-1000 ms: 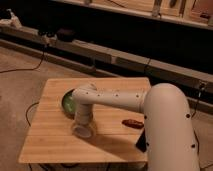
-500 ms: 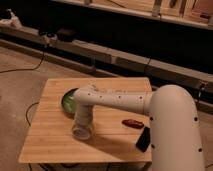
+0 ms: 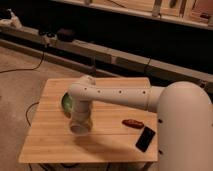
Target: Pick up the ceramic cup
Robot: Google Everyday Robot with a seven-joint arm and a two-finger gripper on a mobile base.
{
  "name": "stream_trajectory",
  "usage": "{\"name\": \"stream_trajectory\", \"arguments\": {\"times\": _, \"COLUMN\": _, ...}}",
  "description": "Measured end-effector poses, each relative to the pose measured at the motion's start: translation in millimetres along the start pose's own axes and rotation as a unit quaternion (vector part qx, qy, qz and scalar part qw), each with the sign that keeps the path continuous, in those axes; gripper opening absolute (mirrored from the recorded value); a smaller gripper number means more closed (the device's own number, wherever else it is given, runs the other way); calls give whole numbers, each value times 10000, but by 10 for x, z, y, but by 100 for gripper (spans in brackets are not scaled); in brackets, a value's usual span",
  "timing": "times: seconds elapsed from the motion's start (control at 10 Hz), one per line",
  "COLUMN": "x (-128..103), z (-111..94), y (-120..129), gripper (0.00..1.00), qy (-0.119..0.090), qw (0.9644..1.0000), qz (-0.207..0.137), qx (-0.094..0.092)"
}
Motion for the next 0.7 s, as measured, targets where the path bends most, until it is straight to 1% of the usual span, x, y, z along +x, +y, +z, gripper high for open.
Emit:
{"name": "stream_trajectory", "arguments": {"times": 0.1, "x": -49, "z": -156, "y": 18, "gripper": 0, "qy": -69, "qw": 9999, "qz": 132, "qx": 87}}
{"name": "stream_trajectory", "arguments": {"times": 0.2, "x": -73, "z": -265, "y": 46, "gripper": 0, "qy": -115, "qw": 9996, "qz": 217, "qx": 140}}
{"name": "stream_trajectory", "arguments": {"times": 0.3, "x": -88, "z": -429, "y": 84, "gripper": 0, "qy": -194, "qw": 9988, "qz": 362, "qx": 264}}
{"name": "stream_trajectory", "arguments": {"times": 0.4, "x": -76, "z": -551, "y": 128, "gripper": 0, "qy": -252, "qw": 9979, "qz": 464, "qx": 388}}
{"name": "stream_trajectory", "arguments": {"times": 0.6, "x": -34, "z": -758, "y": 226, "gripper": 0, "qy": -293, "qw": 9959, "qz": 629, "qx": 589}}
{"name": "stream_trajectory", "arguments": {"times": 0.7, "x": -28, "z": -837, "y": 258, "gripper": 0, "qy": -293, "qw": 9954, "qz": 653, "qx": 644}}
